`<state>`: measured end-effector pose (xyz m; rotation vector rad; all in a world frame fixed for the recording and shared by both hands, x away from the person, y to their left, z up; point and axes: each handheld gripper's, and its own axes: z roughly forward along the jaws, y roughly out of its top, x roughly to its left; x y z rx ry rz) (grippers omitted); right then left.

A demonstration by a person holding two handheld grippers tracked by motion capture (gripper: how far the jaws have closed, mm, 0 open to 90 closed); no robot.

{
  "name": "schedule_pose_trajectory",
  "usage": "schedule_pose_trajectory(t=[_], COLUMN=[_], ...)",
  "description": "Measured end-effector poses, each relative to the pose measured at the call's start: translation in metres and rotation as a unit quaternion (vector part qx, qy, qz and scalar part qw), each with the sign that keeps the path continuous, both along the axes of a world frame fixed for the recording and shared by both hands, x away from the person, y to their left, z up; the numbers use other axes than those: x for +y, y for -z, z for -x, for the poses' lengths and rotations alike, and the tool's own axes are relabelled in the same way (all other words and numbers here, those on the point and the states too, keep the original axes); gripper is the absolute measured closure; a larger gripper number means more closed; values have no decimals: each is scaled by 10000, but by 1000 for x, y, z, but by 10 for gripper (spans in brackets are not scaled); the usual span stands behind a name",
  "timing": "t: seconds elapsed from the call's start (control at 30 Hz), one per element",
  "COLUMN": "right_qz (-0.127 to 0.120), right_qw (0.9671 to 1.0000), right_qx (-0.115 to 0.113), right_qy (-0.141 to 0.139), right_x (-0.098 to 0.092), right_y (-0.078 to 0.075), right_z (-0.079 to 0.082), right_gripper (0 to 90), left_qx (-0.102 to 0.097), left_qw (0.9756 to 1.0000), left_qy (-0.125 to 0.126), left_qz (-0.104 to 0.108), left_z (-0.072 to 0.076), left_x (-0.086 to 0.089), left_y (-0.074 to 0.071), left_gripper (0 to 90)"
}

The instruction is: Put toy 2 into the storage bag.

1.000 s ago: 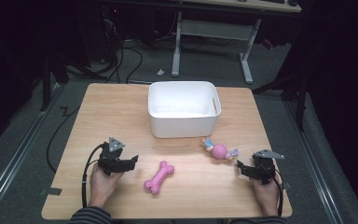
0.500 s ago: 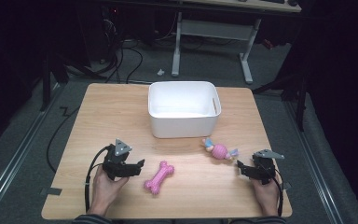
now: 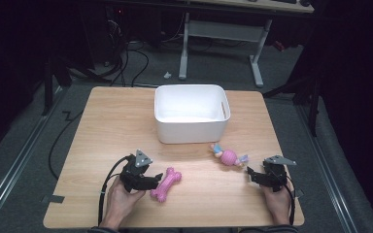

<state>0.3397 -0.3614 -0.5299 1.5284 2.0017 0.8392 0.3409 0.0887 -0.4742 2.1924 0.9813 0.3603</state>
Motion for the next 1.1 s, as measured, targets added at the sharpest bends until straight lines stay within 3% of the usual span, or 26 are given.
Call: schedule_pose_trajectory(t=[0.57,0.7,1.1], right_qz=[-46,-12,-8], right_qw=[10000,10000,10000], right_qx=[2,-2,0], right_qy=[9,9,7], right_x=[-1,0,0], right_y=[0,0,0], right_z=[0,0,0], right_gripper=[269,268,268], left_qx=[295,341,514], left_qw=[9987,9980,9967], left_qy=[322,358,371], left_qz=[-256,-395,-515], left_z=[3,2,1], left_x=[-28,-34,-40], left_y=[9,13,18], left_gripper=[333,353,403])
